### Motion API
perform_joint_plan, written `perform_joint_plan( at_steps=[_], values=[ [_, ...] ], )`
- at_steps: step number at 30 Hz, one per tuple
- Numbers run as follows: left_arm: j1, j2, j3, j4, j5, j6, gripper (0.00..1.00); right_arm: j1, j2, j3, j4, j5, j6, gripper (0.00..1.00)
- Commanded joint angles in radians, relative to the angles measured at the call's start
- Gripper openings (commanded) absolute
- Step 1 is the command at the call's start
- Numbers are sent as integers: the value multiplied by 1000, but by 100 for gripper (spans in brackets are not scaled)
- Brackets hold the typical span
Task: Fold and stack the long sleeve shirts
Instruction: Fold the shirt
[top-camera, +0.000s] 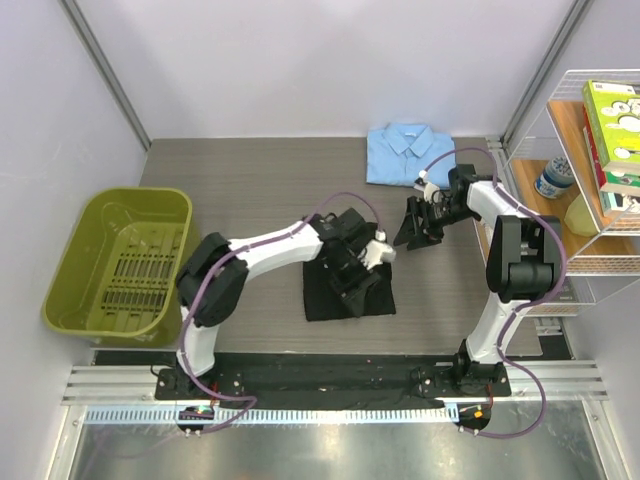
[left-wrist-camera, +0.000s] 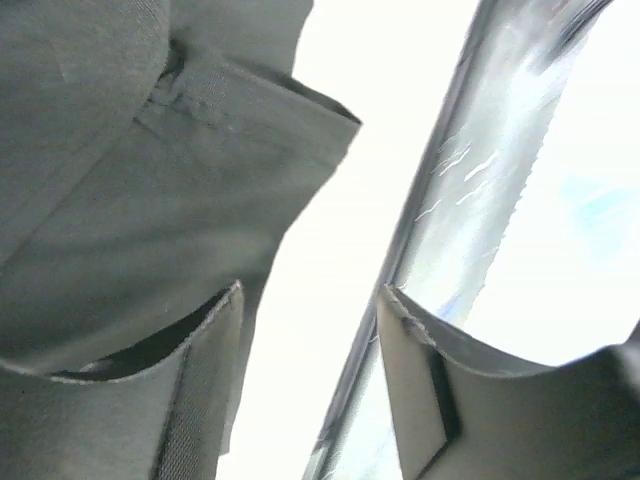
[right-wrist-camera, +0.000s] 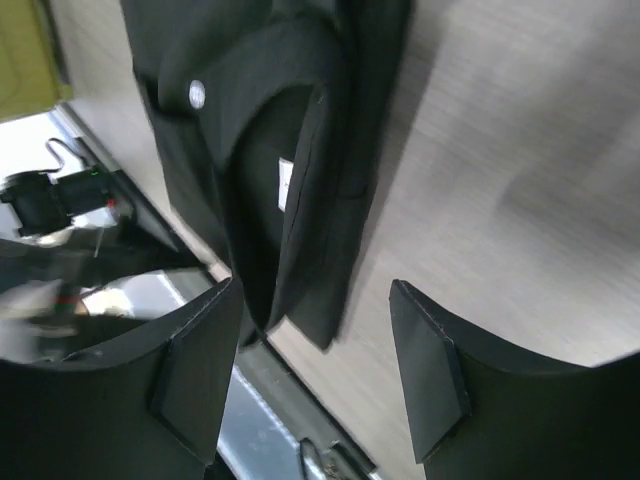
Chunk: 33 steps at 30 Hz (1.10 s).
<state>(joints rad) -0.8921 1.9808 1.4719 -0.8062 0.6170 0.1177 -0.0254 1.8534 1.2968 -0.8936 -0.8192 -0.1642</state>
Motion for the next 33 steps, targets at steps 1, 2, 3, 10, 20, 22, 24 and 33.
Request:
perform_joint_plan(
  at_steps=[1,2,3,10,20,22,24,33],
  values=[
    [224,-163,15,278,158,-375,60,15,23,97,-74,52,-70,66],
    [263,-169,15,282,141,-401,60,19,24,99,-76,61,-75,66],
    [330,-166,16,279,130,-400,60,25,23,99,-79,69,-80,66],
    [404,67,232,84,-109,-72,64,151,-17,39,-137,129,-116,70],
    [404,279,364,-59,-146,131,46,203,-69,-139,-121,184,-121,63],
    [407,254,285,-88,-126,132,36,214,-24,-142,-38,232,-91,54],
    [410,158,179,-68,-105,85,29,216,33,-111,34,270,-68,45],
    [410,-345,-398,79,58,-199,40,242,348,428,27,278,-119,40]
  ],
)
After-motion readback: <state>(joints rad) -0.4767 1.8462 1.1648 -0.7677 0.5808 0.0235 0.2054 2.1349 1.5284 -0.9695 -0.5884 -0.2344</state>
